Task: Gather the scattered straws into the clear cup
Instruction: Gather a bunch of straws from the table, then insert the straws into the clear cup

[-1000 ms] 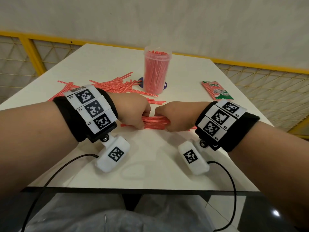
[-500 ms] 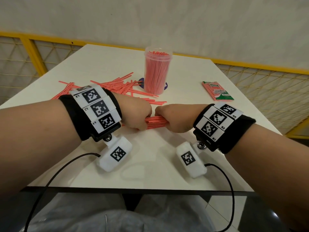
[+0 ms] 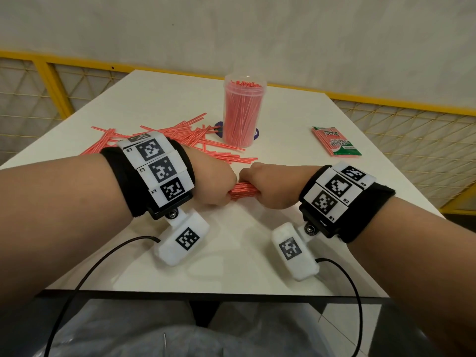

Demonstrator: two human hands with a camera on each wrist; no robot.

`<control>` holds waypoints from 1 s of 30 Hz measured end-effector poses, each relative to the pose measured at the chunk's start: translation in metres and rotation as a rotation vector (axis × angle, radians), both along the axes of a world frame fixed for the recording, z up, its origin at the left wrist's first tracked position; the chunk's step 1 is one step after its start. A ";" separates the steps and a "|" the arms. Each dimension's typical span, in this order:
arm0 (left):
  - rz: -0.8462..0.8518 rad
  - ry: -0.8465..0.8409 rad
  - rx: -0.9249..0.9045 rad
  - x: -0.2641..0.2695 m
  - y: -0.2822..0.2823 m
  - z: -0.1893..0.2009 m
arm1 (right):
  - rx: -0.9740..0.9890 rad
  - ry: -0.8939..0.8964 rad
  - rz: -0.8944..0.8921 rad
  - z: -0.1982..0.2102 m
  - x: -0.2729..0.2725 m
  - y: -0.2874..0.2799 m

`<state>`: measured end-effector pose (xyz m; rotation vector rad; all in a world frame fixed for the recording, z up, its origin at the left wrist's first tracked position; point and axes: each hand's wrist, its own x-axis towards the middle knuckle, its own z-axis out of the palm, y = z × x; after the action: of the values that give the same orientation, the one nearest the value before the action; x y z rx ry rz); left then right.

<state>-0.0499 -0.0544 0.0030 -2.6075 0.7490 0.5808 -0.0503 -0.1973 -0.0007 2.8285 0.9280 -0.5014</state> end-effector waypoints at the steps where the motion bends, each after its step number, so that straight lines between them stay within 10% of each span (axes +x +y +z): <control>1: 0.004 0.006 0.002 0.000 0.000 0.001 | 0.006 0.002 0.002 0.000 0.000 0.000; 14: 0.089 -0.267 -0.497 0.016 0.037 0.038 | 0.294 0.001 -0.023 0.015 0.018 0.002; 23: 0.181 -0.447 -1.513 0.023 0.034 0.068 | 1.148 0.323 -0.122 0.034 0.040 -0.003; 30: 0.053 -0.400 -1.421 0.021 0.018 0.069 | 1.504 0.468 -0.090 0.005 0.041 0.008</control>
<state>-0.0291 -0.0364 0.0724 -3.7346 1.2104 -0.8117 -0.0093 -0.1897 0.0046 4.1412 1.8525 -0.6633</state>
